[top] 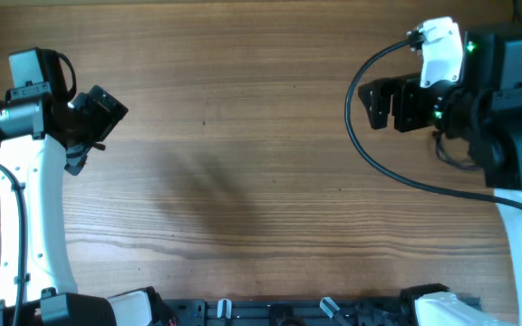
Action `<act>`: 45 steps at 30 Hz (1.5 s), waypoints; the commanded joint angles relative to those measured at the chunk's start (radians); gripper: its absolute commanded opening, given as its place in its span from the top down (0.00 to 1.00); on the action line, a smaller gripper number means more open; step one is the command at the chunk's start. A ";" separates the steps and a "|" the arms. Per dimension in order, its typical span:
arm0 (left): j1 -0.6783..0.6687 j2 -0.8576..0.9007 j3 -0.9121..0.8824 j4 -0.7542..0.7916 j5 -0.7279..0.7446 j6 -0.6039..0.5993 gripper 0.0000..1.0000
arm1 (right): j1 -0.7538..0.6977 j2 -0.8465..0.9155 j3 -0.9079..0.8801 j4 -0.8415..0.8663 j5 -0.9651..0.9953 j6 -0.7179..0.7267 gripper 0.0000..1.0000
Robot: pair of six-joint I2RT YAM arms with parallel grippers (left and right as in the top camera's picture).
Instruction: Untangle cables
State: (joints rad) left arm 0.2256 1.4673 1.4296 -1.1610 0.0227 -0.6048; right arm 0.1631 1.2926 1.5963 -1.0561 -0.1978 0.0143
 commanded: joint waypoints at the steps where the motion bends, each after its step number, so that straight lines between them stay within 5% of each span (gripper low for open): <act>1: 0.001 0.007 -0.005 0.001 -0.017 -0.002 0.00 | -0.009 -0.135 -0.177 0.138 0.060 -0.015 0.00; 11: 0.001 0.007 -0.005 0.001 -0.017 -0.002 0.00 | -0.195 -0.794 -1.000 0.747 0.056 -0.018 0.00; 20: 0.001 0.007 -0.005 0.001 -0.017 -0.002 0.00 | -0.196 -1.171 -1.413 0.945 0.048 -0.041 0.00; 25: 0.001 0.007 -0.005 0.001 -0.017 -0.002 0.00 | -0.196 -1.287 -1.497 0.939 0.048 -0.039 0.00; 45: 0.001 0.007 -0.005 0.001 -0.017 -0.002 0.00 | -0.195 -1.288 -1.591 1.070 0.033 -0.038 0.00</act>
State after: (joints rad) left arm 0.2256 1.4696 1.4284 -1.1606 0.0193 -0.6044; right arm -0.0280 0.0154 0.0090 0.0090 -0.1505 -0.0135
